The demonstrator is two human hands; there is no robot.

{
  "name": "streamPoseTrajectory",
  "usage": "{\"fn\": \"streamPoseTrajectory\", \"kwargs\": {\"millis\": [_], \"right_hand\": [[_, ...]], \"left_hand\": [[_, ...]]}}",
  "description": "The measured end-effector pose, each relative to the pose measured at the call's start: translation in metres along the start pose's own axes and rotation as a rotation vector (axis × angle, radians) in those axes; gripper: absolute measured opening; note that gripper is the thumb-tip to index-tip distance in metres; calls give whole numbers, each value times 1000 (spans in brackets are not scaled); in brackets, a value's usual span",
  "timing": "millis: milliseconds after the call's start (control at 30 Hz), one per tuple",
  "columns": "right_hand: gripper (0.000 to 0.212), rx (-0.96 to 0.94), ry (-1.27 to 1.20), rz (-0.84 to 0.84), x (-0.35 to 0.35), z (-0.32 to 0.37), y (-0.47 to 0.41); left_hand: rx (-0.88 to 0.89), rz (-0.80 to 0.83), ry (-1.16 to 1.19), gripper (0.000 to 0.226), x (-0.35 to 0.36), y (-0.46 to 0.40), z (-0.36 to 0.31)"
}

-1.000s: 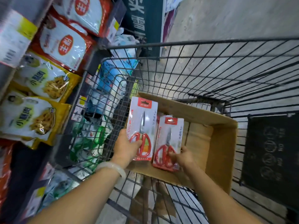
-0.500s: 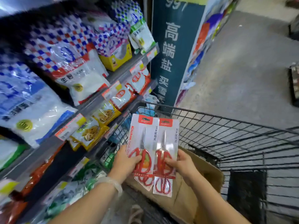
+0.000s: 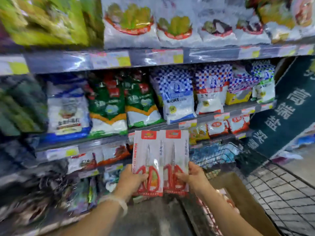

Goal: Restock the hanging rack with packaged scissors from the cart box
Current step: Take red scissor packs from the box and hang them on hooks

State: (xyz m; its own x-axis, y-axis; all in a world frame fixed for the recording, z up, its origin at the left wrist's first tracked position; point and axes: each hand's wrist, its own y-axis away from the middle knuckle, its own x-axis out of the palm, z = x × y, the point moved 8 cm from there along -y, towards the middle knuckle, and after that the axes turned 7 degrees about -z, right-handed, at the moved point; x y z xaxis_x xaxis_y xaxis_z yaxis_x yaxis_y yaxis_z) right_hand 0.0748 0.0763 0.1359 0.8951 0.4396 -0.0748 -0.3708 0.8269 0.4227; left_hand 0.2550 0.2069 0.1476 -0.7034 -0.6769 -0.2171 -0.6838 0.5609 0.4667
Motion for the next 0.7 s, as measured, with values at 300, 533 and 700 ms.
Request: {"fn": "streamPoseTrajectory", "kwargs": {"millis": [300, 533, 700], "right_hand": [[27, -120, 219, 371, 291, 12, 90], [29, -183, 305, 662, 533, -8, 208], [31, -222, 364, 812, 662, -19, 278]], "left_hand": [[-5, -397, 122, 23, -298, 51, 72], [-73, -647, 189, 24, -543, 109, 149], [-100, -822, 272, 30, -665, 156, 191]]}}
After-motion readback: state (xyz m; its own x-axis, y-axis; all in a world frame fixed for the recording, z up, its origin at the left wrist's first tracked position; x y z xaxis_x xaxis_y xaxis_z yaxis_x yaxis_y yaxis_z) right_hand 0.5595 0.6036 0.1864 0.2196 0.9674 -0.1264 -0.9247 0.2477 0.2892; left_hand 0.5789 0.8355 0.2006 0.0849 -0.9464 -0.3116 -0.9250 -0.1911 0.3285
